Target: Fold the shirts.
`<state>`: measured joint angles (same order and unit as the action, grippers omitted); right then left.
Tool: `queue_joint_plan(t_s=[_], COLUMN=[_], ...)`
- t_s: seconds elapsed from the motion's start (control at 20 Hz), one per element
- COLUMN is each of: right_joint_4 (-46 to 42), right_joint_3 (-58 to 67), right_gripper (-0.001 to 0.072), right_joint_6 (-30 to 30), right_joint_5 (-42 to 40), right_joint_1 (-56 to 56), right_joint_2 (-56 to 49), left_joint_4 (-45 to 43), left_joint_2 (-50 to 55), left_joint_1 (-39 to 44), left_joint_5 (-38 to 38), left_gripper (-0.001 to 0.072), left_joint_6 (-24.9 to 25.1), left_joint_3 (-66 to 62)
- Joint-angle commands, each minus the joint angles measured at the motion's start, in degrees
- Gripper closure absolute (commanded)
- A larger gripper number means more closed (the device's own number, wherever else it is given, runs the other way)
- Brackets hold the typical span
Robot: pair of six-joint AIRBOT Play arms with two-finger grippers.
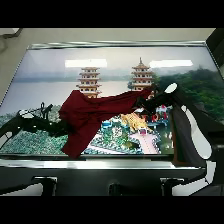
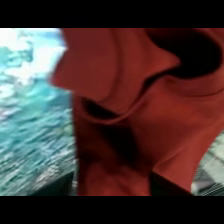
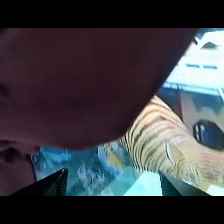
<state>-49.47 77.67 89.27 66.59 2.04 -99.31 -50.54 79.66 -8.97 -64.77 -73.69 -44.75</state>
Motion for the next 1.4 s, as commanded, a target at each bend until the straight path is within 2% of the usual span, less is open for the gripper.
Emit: queue_joint_plan(t_s=[0.0, 0.05, 0.1, 0.15, 0.2, 0.25, 0.3, 0.35, 0.4, 0.5, 0.65, 0.75, 0.85, 0.95, 1.0, 1.1, 1.35], right_joint_4=[0.8, 0.8, 0.8, 0.8, 0.8, 0.8, 0.9, 0.9, 0.1, -6.9, -17.9, -23.6, -29.4, -31.1, -30.7, -30.3, -29.1], right_joint_3=[-0.3, -0.3, -0.3, -0.3, -0.3, -0.2, -0.1, 0.4, 1.4, 5.2, 14.5, 21.2, 26.1, 26.9, 26.9, 26.9, 26.4], right_gripper=[0.0031, 0.0033, 0.0047, 0.0058, 0.0153, 0.0312, 0.0645, 0.0672, 0.0673, 0.0674, 0.0673, 0.0672, 0.0673, 0.0673, 0.0673, 0.0672, 0.0673], right_joint_6=[0.1, 0.1, 0.1, 0.1, 0.1, 0.6, 1.9, 3.1, 1.6, 0.5, 0.3, 0.0, 0.5, 5.4, 7.7, 11.1, 12.6], right_joint_5=[-4.9, -5.6, -6.4, -8.7, -11.4, -14.1, -15.6, -15.7, -15.5, -13.2, -10.8, -12.8, -14.9, -14.1, -11.4, -1.7, 29.2], right_joint_1=[3.0, 3.9, 4.8, 5.7, 6.5, 7.2, 7.5, 7.5, 7.4, 7.4, 7.4, 7.4, 7.5, 7.5, 7.5, 7.5, 7.5], right_joint_2=[-1.8, -2.3, -2.7, -3.2, -3.5, -3.6, -3.5, -3.1, -2.1, 1.7, 12.0, 20.9, 30.0, 37.7, 40.3, 43.7, 42.5], left_joint_4=[1.4, 2.2, 3.2, 3.2, 3.1, 3.2, 3.2, 3.2, 3.0, 3.0, 3.0, 2.8, -1.2, -7.6, -8.7, -10.6, -16.9], left_joint_2=[0.7, 0.7, 0.6, 0.5, 0.5, 0.2, -0.6, -2.0, -4.0, -9.2, -20.4, -27.9, -34.0, -38.4, -40.1, -42.9, -42.2], left_joint_1=[3.0, 3.1, 3.0, 3.0, 3.0, 3.0, 3.0, 3.0, 2.8, 2.1, 0.4, -1.4, -4.0, -6.2, -6.8, -7.0, -7.0], left_joint_5=[5.2, 6.4, 7.1, 7.5, 7.3, 7.2, 7.2, 7.2, 7.3, 7.3, 9.7, 14.6, 19.9, 20.9, 20.8, 20.5, 17.3], left_gripper=[0.0361, 0.0534, 0.0677, 0.0679, 0.0679, 0.068, 0.068, 0.068, 0.0681, 0.0681, 0.0681, 0.0682, 0.0682, 0.0682, 0.0682, 0.0682, 0.0681], left_joint_6=[0.2, 0.2, 0.3, 0.4, 0.5, 0.9, 1.6, 1.8, 2.5, 3.2, 2.5, 1.1, -1.1, -6.8, -9.4, -10.0, -9.9], left_joint_3=[2.1, 1.9, 1.6, 0.9, 0.0, -0.8, -1.6, -2.7, -4.2, -9.0, -23.1, -35.6, -47.0, -53.6, -54.3, -54.3, -53.1])
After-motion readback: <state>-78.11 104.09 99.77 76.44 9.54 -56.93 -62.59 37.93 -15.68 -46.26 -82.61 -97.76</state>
